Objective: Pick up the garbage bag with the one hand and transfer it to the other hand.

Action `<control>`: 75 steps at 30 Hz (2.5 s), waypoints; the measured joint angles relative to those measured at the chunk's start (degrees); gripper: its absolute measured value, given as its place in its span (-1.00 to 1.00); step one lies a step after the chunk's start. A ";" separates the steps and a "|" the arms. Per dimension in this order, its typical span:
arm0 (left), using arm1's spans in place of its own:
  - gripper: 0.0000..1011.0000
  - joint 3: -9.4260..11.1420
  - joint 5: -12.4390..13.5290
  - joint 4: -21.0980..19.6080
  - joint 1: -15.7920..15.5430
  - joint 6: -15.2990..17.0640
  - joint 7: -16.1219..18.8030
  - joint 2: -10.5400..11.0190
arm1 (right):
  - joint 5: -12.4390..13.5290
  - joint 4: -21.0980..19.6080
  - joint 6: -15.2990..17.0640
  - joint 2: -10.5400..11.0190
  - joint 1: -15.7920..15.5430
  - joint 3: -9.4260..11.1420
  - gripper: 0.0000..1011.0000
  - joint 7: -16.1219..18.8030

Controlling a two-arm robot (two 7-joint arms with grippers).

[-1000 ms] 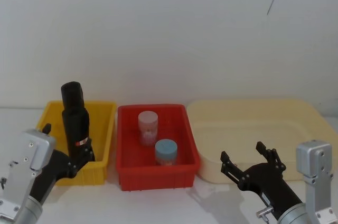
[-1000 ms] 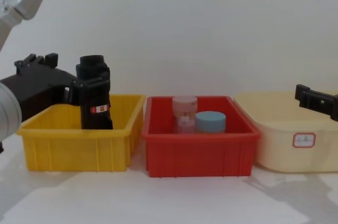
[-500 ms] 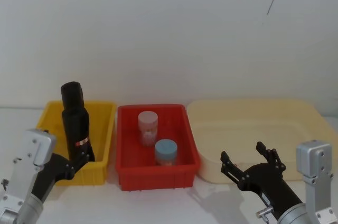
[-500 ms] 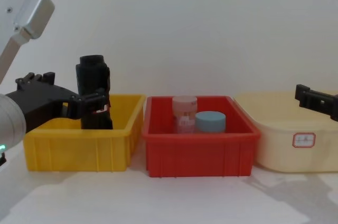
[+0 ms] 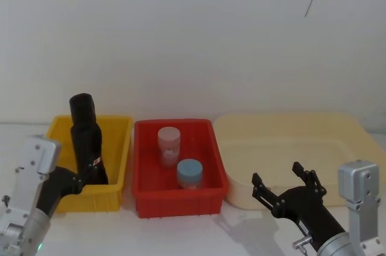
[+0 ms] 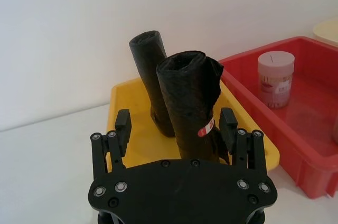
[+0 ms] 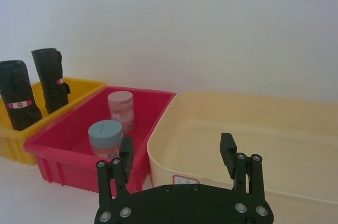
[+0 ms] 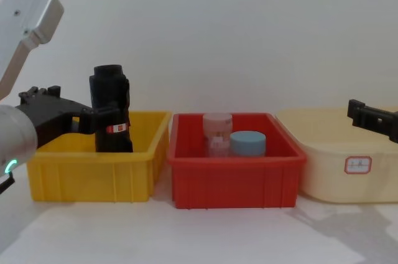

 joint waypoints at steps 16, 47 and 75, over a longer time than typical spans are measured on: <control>0.98 0.45 -1.29 6.60 -5.17 0.39 -3.02 -3.76 | 0.00 0.00 0.00 0.00 0.00 0.00 0.98 0.00; 0.01 -1.48 -2.19 15.79 -10.72 -2.30 -3.87 -9.20 | 0.00 0.00 0.00 0.00 0.00 0.00 0.98 0.00; -0.27 -1.75 -4.44 6.45 -12.60 -5.60 -12.41 -8.89 | 0.00 0.00 0.00 0.00 0.00 0.00 0.98 0.00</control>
